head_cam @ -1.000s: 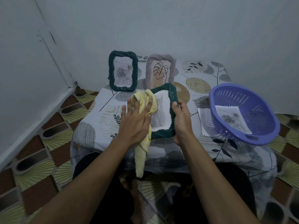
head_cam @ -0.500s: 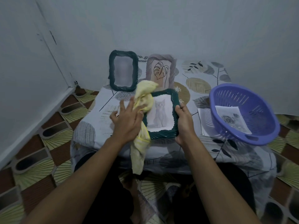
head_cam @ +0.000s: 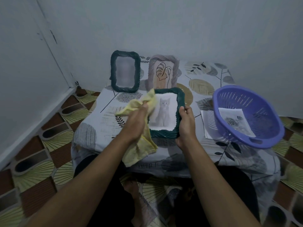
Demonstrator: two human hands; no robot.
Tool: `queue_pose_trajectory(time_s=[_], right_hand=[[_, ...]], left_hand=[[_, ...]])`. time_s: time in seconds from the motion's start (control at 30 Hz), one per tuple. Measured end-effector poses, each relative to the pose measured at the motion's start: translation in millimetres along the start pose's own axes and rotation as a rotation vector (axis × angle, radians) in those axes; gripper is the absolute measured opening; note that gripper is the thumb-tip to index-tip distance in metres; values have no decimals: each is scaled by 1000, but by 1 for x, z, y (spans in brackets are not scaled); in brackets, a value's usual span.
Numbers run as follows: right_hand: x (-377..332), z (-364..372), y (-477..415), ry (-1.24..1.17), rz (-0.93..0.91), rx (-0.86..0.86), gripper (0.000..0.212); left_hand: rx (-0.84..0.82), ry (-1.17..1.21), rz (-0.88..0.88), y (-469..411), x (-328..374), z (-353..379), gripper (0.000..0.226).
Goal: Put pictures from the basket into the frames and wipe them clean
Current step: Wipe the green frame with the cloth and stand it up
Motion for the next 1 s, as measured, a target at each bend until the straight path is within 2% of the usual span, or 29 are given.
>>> queue_pose_trajectory(time_s=[0.07, 0.13, 0.2, 0.27, 0.4, 0.47, 0.53, 0.63, 0.73, 0.8, 0.87, 1.0], right_hand=[[-8, 1, -1, -19, -34, 17, 13], [-16, 0, -1, -5, -68, 22, 13], [-20, 0, 3, -2, -84, 10, 13], [-20, 3, 10, 24, -83, -31, 18], [-7, 17, 20, 90, -50, -126, 25], [-8, 23, 21, 81, -39, -141, 25], [-13, 25, 19, 60, -30, -152, 24], [-23, 19, 11, 74, -40, -115, 22], [-27, 12, 7, 80, -48, -100, 25], [-23, 9, 9, 76, -31, -99, 28], [-19, 11, 14, 85, -20, -113, 29], [-12, 24, 22, 102, -26, -133, 31]], left_hand=[[-187, -335, 222, 2, 1, 20, 51], [-247, -608, 439, 1, -9, 30, 54], [-235, -758, 484, -4, -18, 35, 59], [-161, -829, 433, -15, -18, 31, 67], [-22, -849, 231, -43, -12, 18, 71], [-4, -789, 201, -43, -8, 24, 74], [-42, -720, 262, -29, -3, 37, 76], [-185, -573, 426, 3, -2, 55, 72], [-266, -636, 605, 26, -16, 59, 66], [-252, -683, 637, 20, -26, 50, 60], [-150, -752, 582, 1, -30, 35, 55], [43, -789, 334, -35, -21, 10, 59]])
Point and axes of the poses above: each hand's wrist, its own y-axis away from the middle knuckle, its own z-axis out of the palm, x = y × z, the point moved 6 cm from there along -y, towards the middle knuckle, and after that the axes turned 5 degrees about -z, right-handed, at the moved point
